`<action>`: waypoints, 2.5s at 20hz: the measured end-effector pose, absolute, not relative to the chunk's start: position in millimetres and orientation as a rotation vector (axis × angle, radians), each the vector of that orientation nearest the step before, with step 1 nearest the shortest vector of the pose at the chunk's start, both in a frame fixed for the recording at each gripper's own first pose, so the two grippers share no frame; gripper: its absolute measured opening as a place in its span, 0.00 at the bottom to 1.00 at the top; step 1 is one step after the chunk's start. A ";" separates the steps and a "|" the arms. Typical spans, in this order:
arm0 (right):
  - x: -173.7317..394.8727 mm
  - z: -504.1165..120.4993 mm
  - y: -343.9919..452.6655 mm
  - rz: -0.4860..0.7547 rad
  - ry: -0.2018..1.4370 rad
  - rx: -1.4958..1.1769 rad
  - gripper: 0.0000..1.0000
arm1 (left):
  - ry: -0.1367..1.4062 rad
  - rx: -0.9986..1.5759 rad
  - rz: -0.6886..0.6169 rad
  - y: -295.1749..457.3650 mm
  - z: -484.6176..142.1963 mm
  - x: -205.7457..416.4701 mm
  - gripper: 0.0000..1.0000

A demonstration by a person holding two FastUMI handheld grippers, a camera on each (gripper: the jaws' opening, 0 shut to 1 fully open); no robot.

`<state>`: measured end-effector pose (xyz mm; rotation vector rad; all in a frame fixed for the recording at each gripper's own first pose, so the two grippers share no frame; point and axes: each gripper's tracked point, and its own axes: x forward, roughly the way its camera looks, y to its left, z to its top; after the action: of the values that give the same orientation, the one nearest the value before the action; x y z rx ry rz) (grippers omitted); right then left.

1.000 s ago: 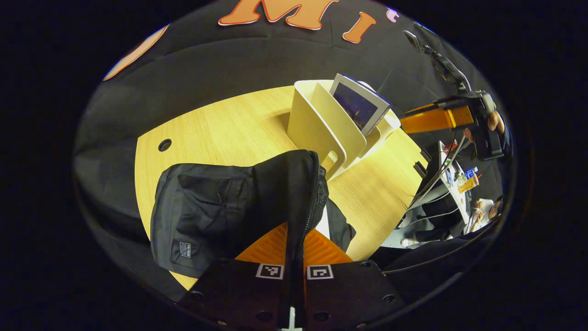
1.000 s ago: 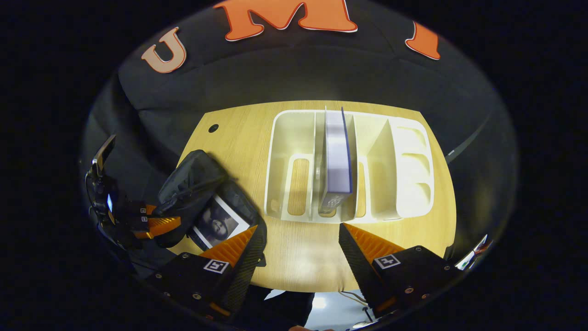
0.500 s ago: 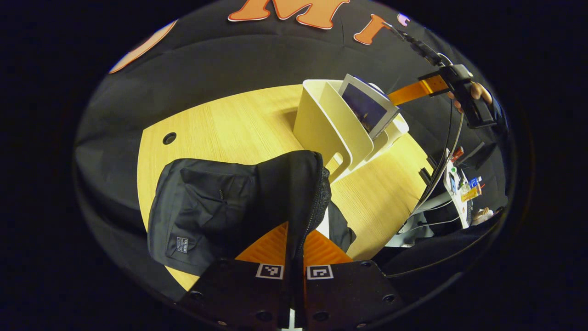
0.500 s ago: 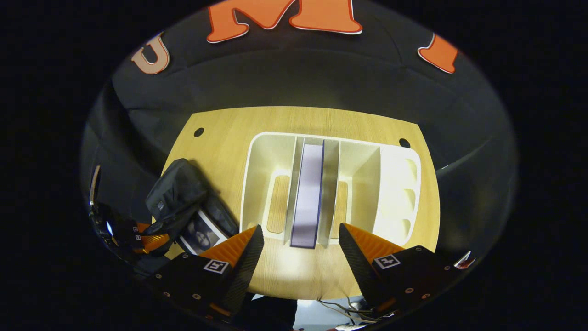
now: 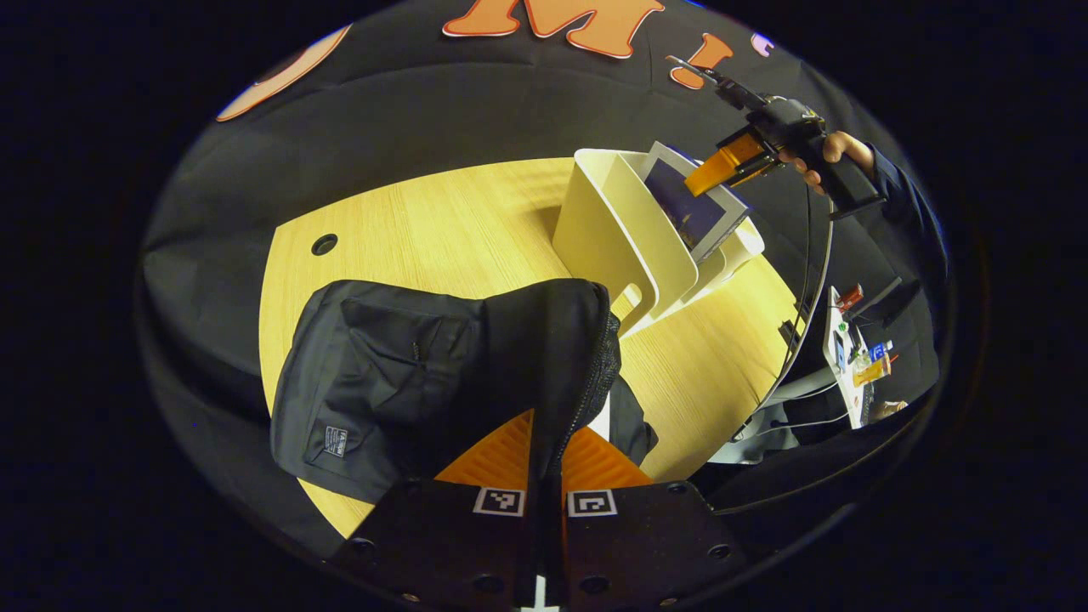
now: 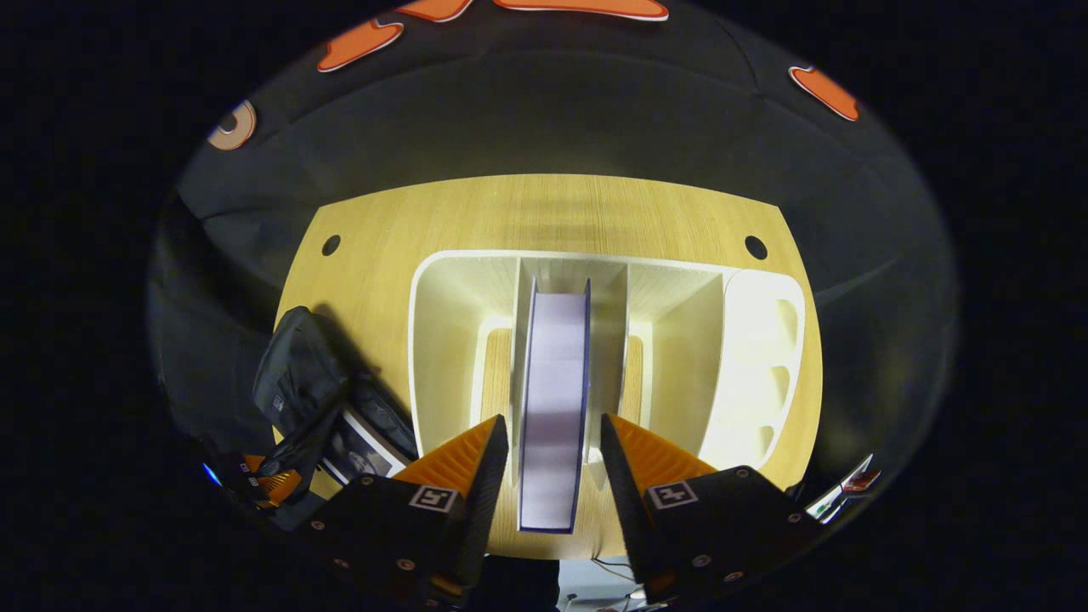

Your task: Open the schoolbag, grab two books from the bookshelf and put them into the schoolbag.

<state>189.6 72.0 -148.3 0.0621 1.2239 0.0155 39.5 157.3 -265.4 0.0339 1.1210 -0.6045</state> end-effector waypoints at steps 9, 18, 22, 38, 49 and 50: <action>158.5 -128.3 63.9 -0.040 1.209 0.117 0.29 | 1.119 0.053 -0.649 156.9 -264.1 38.1 0.05; 76.8 -117.4 67.5 -0.075 1.167 0.230 0.28 | 1.102 0.077 -0.728 157.8 -264.4 38.0 0.05; 35.8 -116.5 77.9 -0.075 1.143 0.306 0.28 | 1.093 0.091 -0.757 158.0 -263.3 38.0 0.05; -54.0 -115.5 109.0 -0.029 1.035 0.597 0.28 | 1.093 0.117 -0.811 159.7 -261.0 37.8 0.05; -61.2 -111.2 159.7 0.110 0.909 0.806 0.27 | 1.086 0.122 -0.804 161.6 -256.9 40.6 0.05; -58.6 -112.2 164.9 0.121 0.891 0.829 0.27 | 1.083 0.114 -0.796 160.7 -257.3 41.5 0.05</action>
<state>-58.6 164.9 -112.2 0.8294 0.8913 0.1210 41.5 160.7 -257.3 0.1138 1.0832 -0.7959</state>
